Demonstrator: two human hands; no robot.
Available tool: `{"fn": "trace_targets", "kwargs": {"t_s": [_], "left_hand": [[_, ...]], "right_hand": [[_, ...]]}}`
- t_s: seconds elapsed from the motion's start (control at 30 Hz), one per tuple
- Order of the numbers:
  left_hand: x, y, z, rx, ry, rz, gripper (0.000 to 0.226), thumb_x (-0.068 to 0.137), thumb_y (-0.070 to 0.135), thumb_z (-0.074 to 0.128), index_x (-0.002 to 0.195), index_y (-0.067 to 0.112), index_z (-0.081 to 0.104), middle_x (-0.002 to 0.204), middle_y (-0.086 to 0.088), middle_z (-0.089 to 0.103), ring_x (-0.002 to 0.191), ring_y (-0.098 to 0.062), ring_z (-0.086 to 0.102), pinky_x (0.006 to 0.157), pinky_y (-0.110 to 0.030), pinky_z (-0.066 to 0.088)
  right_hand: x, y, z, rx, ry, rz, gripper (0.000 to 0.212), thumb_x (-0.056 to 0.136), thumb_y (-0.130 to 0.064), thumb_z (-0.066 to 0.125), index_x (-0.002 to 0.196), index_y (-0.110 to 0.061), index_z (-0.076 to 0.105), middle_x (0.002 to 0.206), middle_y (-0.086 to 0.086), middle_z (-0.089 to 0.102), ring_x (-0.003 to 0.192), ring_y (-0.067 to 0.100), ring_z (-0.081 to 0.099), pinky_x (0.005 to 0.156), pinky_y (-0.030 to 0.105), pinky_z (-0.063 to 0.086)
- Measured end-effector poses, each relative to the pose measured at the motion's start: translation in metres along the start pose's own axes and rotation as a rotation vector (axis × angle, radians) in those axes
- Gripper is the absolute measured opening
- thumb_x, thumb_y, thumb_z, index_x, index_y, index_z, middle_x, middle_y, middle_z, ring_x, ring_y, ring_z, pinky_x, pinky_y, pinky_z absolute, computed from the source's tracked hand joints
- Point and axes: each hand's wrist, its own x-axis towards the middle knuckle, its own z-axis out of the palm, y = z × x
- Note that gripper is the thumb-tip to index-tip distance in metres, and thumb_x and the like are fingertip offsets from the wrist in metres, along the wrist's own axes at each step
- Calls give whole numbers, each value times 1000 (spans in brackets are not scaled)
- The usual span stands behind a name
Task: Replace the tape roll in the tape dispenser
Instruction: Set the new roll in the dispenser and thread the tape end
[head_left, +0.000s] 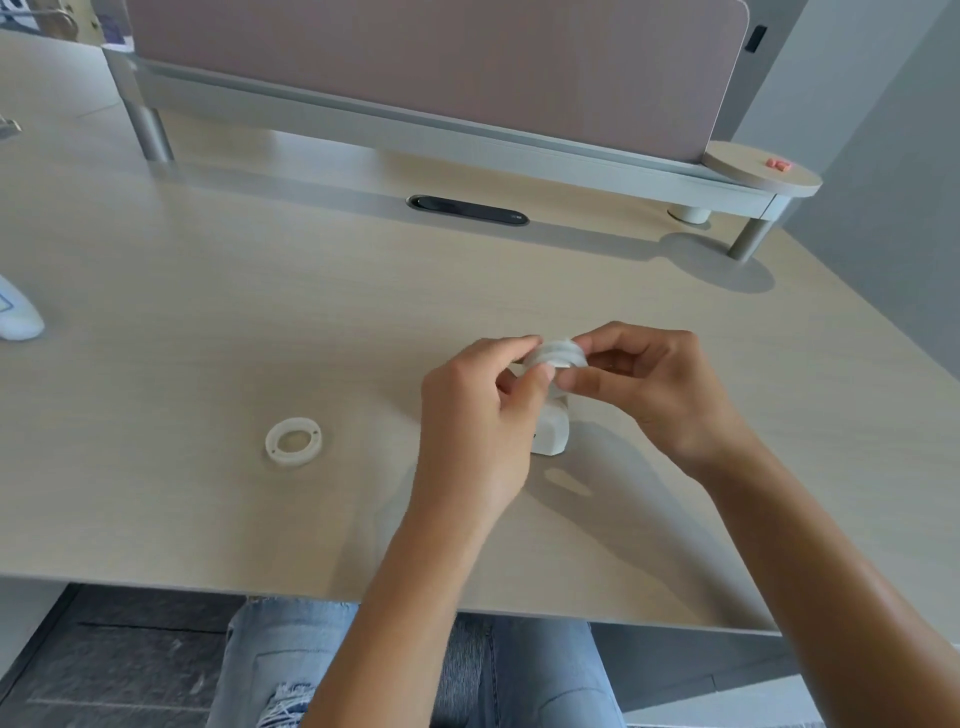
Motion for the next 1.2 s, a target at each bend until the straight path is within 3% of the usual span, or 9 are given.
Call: {"fn": "trace_targets", "kwargs": {"t_s": [0.07,0.17,0.23,0.4,0.73,0.87,1.0,1.13,1.2], "left_hand": [[5,-1,0,-115,-68,-65,20,94,22,73,112,16,80,94,6,82,80,-16,75,77,-31,60],[7,0,-4,-271,-167,-132,10,94,17,74,94,24,81,67,17,75,62,1,67,64,-16,53],[8,0,-4,-364,-196,-193,7,93,16,75,92,18,82,57,18,69,56,2,61,61,-8,46],[9,-1,-3,-484,-182,-297,9,88,17,79,92,12,85,57,10,65,59,-11,56,63,-17,50],[6,3,-2,-579,-138,-406,13,78,22,82,83,11,84,58,3,65,62,-17,55,68,-30,50],[-1,7,-2,-456,-85,-358,11,93,20,74,93,16,84,63,7,70,61,-10,62,69,-23,54],[-20,3,-4,-221,59,-178,31,99,26,65,127,17,72,104,-1,81,91,-11,77,84,-20,56],[-44,-6,-2,110,172,76,24,94,12,66,117,11,75,105,1,76,78,-7,65,76,-10,49],[-50,-13,0,184,137,75,27,94,10,67,120,9,73,112,-1,73,81,-11,64,82,-20,52]], "right_hand": [[0,-1,-3,51,-26,2,33,71,-16,86,98,1,77,98,20,81,92,32,80,88,37,61],[-1,-2,-9,111,-71,8,29,73,-12,84,96,3,77,93,15,82,89,28,79,87,34,60],[-2,0,-11,169,-95,24,27,72,-12,85,94,1,77,91,12,82,89,29,79,87,34,60],[-4,6,-10,232,-116,32,27,69,-16,86,91,-3,79,91,13,82,89,32,77,88,40,59],[-5,7,-9,249,-141,20,26,68,-23,89,89,-11,83,92,14,82,90,37,74,90,47,59],[-5,3,-8,211,-105,12,23,74,-14,84,93,-2,79,92,11,83,85,26,76,80,34,59],[-6,-2,-2,-32,11,6,20,83,-16,85,96,-3,77,91,16,80,77,19,71,76,33,57],[-9,-4,8,-216,45,-30,16,83,-21,87,95,-14,78,87,0,80,78,21,74,73,32,59],[-9,-6,11,-292,42,-41,14,83,-21,86,94,-17,79,84,-6,79,74,11,71,71,25,56]]}}
